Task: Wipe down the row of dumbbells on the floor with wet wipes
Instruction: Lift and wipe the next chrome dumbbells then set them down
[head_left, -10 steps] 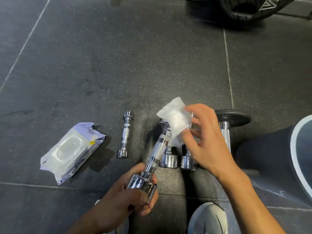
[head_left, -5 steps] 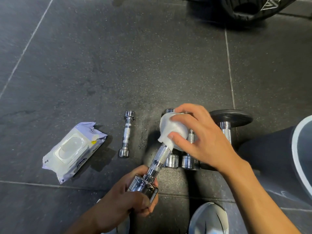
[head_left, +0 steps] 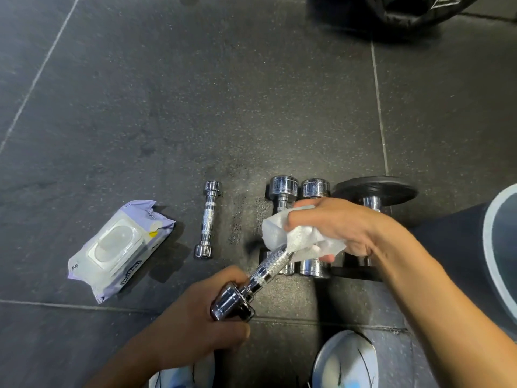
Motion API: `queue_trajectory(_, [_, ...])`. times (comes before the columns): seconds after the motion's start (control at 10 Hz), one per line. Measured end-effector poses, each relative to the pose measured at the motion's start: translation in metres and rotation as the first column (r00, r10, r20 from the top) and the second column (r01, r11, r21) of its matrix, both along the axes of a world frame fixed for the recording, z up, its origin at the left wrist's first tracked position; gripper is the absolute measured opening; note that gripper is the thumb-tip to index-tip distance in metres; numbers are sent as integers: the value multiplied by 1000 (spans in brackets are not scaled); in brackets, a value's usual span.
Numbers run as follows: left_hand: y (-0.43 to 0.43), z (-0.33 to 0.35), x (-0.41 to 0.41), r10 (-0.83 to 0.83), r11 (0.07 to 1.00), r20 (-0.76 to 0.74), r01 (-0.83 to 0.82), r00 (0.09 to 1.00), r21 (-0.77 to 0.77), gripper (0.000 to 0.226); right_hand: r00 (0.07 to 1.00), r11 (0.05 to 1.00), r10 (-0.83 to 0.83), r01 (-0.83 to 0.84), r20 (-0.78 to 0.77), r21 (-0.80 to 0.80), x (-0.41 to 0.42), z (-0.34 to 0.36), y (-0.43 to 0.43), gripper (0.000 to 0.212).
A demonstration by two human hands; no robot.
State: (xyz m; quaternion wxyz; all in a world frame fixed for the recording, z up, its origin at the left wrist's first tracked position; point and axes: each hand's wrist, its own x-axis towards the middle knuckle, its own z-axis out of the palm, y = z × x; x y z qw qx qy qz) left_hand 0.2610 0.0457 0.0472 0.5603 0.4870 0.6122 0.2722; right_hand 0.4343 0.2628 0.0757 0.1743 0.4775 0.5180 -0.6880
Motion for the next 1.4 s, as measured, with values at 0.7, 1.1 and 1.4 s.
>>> queue_trajectory(0.7, [19,-4,-17,-105,937,-725,312,681,157,42,846,843,-430,501,-315,197,-6,-10,-13,6])
queue_trajectory(1.1, [13,-22,17,442,884,892,215,-91,-416,44,665,921,-319,386,-675,-55,10,1,-4,23])
queue_trajectory(1.4, [38,-1,-23,-55,933,-633,266,772,244,36,898,905,-320,384,-304,182,-7,-5,10,10])
